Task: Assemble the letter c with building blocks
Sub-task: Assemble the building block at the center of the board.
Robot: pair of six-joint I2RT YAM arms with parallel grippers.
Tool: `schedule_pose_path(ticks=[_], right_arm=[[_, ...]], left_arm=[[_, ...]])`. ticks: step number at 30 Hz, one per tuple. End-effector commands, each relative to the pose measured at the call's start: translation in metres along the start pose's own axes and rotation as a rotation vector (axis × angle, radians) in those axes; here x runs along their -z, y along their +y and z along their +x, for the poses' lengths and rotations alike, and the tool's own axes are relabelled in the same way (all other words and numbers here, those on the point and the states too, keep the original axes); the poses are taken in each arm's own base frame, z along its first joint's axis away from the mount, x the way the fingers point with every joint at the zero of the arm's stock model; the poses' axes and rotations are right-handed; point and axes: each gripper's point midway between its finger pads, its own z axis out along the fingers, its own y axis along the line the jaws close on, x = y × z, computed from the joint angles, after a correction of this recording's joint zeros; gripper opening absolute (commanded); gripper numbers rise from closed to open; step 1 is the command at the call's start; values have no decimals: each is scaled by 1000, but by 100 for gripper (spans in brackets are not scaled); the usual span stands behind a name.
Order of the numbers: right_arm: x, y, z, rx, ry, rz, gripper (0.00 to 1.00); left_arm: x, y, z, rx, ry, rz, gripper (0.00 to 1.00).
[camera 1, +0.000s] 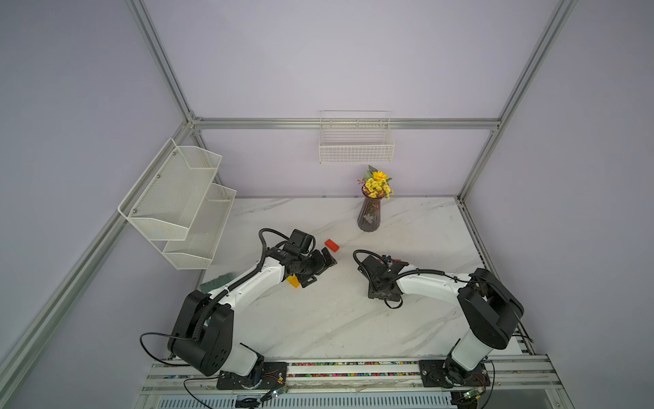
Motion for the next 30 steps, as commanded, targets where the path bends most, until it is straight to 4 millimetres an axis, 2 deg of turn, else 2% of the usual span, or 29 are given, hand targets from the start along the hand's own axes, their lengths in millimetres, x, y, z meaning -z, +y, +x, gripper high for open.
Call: schedule_pose_path(ticks=[1,5,12,15,19,24,27,30], right_arm=[[-9,-3,5,6,27,26,45],[-9,-2,5,6,28,22,50],[-4,1,0,0,15,7,68],[4,3,-5,-9,2,-12,76],[26,9,-18,-37,-27,-73,86],[55,9,-32,-108,-39,-183,91],[65,12,-27,-131,-9,-265,91],[69,20,-12,-144,47,-359,91]], left_arm=[[3,-14,-4,-27,-5,35,100],[4,-14,-5,-26,-5,36,100],[3,-14,-5,-25,-4,36,100],[3,-15,-6,-26,-4,40,100],[5,-17,-6,-28,-4,47,100],[8,-20,-5,-31,-6,54,100],[10,-21,-5,-31,-8,57,100],[11,-21,-5,-32,-6,57,100]])
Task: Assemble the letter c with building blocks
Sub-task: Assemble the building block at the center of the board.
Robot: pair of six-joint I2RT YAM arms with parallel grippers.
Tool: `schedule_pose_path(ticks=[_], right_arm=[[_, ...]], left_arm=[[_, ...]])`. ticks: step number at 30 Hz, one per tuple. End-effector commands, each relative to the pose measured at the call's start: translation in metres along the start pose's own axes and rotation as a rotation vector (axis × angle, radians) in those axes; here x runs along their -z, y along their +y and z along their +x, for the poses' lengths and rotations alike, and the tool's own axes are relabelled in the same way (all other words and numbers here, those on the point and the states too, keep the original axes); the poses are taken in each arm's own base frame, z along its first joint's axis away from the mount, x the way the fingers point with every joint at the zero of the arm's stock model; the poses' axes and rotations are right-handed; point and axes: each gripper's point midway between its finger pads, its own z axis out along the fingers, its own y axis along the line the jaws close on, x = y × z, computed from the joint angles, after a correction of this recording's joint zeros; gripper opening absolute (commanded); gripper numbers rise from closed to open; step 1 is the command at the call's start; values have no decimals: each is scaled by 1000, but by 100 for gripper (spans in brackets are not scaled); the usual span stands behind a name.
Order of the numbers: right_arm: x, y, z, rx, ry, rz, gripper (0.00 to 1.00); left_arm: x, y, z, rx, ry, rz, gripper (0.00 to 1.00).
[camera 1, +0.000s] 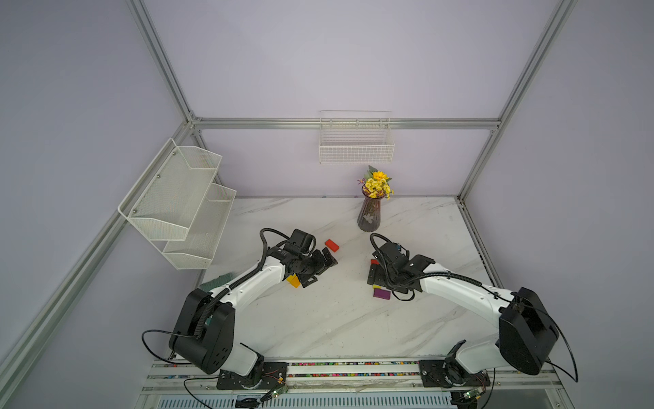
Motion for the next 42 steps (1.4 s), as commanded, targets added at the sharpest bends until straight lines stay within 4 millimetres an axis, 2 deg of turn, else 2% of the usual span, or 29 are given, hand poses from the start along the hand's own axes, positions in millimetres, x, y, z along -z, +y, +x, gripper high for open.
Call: schedule_pose_path(ticks=[1,7,13,25,27,42], right_arm=[[-1,7,28,-43,110,-104,91],[-11,-3,58,-113,185,-164,91],[-22,-14,71,-139,215,-138,91],[-40,-11,63,-146,190,-110,90],[-42,-11,62,-145,187,-100,90],[-51,-8,51,-146,169,-72,90]], left_arm=[[13,-18,-4,-29,-16,51,100],[15,-17,-3,-30,-17,52,100],[17,-17,-3,-28,-20,53,100],[17,-12,-2,-12,-30,41,100],[26,-17,-2,-20,-47,66,100],[26,-15,-1,-18,-51,65,100]])
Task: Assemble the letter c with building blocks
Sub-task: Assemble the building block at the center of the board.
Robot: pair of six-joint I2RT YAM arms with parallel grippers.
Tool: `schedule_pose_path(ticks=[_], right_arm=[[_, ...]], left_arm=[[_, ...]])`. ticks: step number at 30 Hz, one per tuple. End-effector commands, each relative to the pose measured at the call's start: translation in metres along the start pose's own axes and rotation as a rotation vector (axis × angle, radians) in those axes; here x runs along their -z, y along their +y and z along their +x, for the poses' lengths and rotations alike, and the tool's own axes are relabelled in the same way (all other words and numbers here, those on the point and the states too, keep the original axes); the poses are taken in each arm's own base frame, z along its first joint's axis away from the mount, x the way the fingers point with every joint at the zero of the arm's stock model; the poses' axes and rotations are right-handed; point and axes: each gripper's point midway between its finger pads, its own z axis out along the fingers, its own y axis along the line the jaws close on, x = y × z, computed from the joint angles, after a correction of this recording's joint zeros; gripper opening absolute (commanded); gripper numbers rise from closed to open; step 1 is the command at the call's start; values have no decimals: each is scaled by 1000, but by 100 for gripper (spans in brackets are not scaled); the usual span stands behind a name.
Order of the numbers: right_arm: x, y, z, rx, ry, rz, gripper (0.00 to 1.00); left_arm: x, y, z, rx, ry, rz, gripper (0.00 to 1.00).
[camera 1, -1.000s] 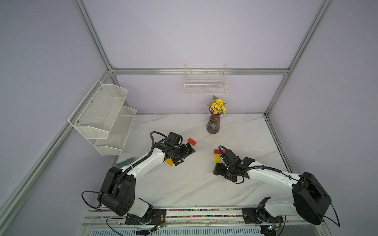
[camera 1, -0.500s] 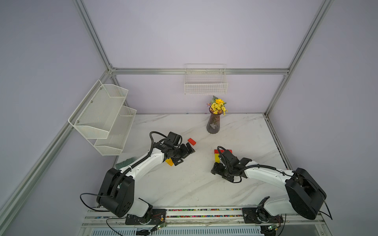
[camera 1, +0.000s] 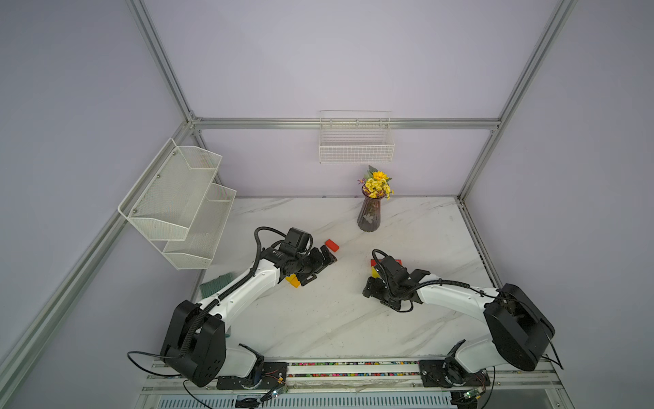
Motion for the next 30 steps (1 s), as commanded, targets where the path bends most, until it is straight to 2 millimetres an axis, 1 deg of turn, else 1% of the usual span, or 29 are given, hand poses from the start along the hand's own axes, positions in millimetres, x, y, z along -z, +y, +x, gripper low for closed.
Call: schedule_pose_path(ticks=[1,9,18,27,30], right_arm=[[-3,-2,-5,-13,-15,20,89],[-5,-1,-10,-15,-16,24,89],[-5,3,-8,-12,0,8,89],[4,11,-4,-51,5,-60,87],[12,19,-6,-54,0,-92,86]], left_arm=[[3,-4,-3,-3,-18,19,100],[0,-5,-4,-5,-11,21,100],[-2,-7,-4,-10,-7,25,100],[-1,-8,-4,-12,-7,31,100],[-1,-8,-5,-13,-7,29,100]])
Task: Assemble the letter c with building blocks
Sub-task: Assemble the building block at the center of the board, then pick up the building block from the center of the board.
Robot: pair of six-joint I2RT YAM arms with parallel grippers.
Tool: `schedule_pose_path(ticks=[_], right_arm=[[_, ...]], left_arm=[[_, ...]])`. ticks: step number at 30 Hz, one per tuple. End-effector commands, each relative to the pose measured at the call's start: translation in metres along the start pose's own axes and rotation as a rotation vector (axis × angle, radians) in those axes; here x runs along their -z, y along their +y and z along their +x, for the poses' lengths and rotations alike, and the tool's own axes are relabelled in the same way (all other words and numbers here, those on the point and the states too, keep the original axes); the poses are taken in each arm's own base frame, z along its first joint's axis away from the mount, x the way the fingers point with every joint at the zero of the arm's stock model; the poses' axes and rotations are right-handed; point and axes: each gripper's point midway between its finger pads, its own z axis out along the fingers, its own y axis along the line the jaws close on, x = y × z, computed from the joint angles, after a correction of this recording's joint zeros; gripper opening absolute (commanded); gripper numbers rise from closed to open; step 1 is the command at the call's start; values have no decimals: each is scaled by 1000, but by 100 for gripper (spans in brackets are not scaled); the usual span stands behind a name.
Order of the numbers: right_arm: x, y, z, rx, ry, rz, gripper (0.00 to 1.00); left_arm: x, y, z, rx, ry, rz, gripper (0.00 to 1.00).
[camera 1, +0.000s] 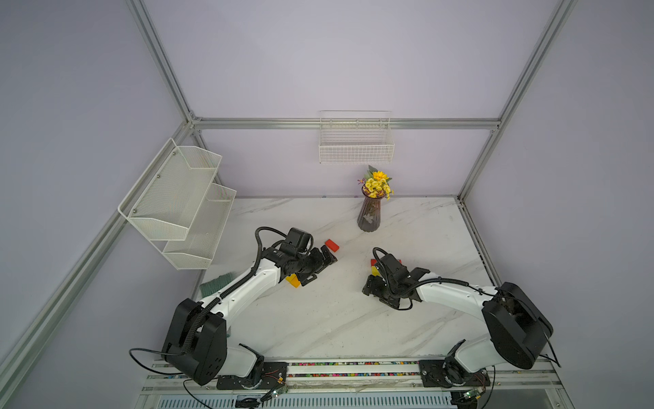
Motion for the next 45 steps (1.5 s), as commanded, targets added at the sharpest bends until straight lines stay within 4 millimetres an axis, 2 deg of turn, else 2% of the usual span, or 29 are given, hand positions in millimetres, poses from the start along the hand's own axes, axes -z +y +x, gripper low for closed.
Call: schedule_pose_path(ticks=[1,6,9,18,22,29,33,37,42,45], right_arm=[[13,17,-6,-25,-21,-69,86],[24,48,-25,30,-55,-96,86],[18,68,-39,108,-57,-69,86],[-38,120,-89,311,-75,42,84],[-70,134,-110,397,-77,111,83],[-102,150,-144,541,-126,215,82],[-121,155,-152,592,-126,232,80],[-134,160,-149,614,-121,245,74],[-136,160,-136,691,-146,317,68],[-136,156,-133,707,-150,356,60]], left_arm=[[2,-8,-4,-14,-11,30,100],[3,0,-8,-10,-19,3,100],[9,15,-15,15,-26,-31,100],[39,65,-40,101,-25,-65,100],[45,81,-46,133,-2,-71,100],[52,84,-60,157,15,-32,100],[44,90,-65,178,41,-28,100],[41,94,-65,193,55,-22,100],[41,96,-66,199,57,-5,100],[39,95,-69,203,61,6,100]])
